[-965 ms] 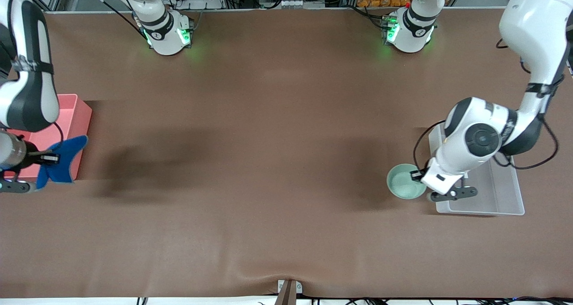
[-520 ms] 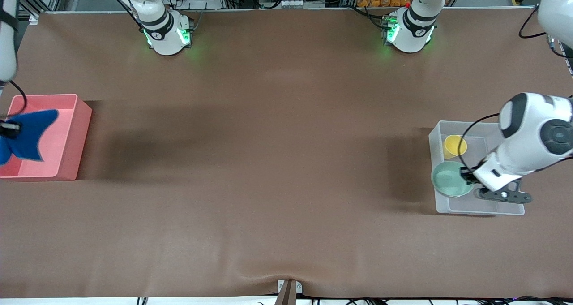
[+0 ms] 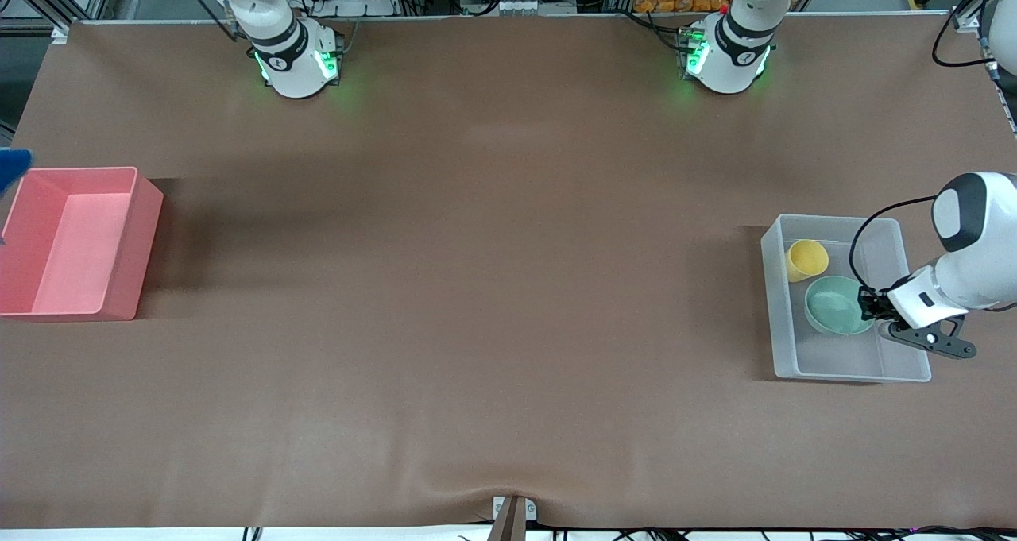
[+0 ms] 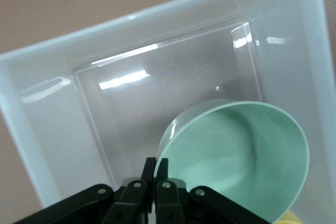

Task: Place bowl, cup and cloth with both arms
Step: 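Lower the green bowl into the clear bin and open the left gripper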

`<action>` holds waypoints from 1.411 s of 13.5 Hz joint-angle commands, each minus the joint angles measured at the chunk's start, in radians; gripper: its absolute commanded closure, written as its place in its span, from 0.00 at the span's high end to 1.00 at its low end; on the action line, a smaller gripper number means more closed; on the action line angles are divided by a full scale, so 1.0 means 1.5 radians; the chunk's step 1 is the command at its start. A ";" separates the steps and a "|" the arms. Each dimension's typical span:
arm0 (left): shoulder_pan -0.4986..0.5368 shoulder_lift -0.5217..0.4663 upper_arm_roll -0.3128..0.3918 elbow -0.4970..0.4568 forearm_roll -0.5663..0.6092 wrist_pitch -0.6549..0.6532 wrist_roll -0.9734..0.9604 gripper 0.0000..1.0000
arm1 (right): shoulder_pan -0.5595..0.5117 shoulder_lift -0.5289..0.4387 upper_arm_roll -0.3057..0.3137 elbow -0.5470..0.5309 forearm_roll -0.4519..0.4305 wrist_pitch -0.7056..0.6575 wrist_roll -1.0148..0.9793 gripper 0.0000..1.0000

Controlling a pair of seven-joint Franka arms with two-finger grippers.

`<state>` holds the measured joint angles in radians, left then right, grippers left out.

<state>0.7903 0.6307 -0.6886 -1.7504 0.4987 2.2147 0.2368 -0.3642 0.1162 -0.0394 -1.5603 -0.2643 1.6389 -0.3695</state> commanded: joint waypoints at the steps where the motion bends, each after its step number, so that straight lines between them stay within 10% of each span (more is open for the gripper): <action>1: 0.004 0.030 0.004 -0.001 0.000 0.029 0.016 0.00 | -0.063 0.030 0.010 -0.002 0.028 0.016 -0.043 0.00; 2: 0.004 0.037 0.004 -0.002 0.001 0.031 0.016 0.06 | -0.075 0.041 0.010 -0.002 0.032 0.032 -0.061 0.00; 3: 0.004 0.038 0.004 -0.002 0.001 0.031 0.016 0.33 | -0.088 0.056 0.010 -0.002 0.034 0.039 -0.070 0.00; 4: 0.005 0.034 0.004 -0.001 -0.001 0.031 0.012 0.95 | -0.098 0.074 0.010 -0.002 0.034 0.044 -0.070 0.00; 12: 0.003 -0.165 -0.066 0.029 -0.169 -0.047 -0.068 1.00 | -0.139 0.228 0.010 -0.003 0.039 0.159 -0.071 0.00; 19: -0.056 -0.191 -0.171 0.141 -0.150 -0.238 -0.388 1.00 | -0.155 0.318 0.011 -0.003 0.047 0.196 -0.079 0.00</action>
<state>0.7093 0.3643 -0.9207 -1.5576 0.2513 1.9051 -0.2907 -0.5712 0.5650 -0.0396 -1.5834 -0.2120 1.9325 -0.4629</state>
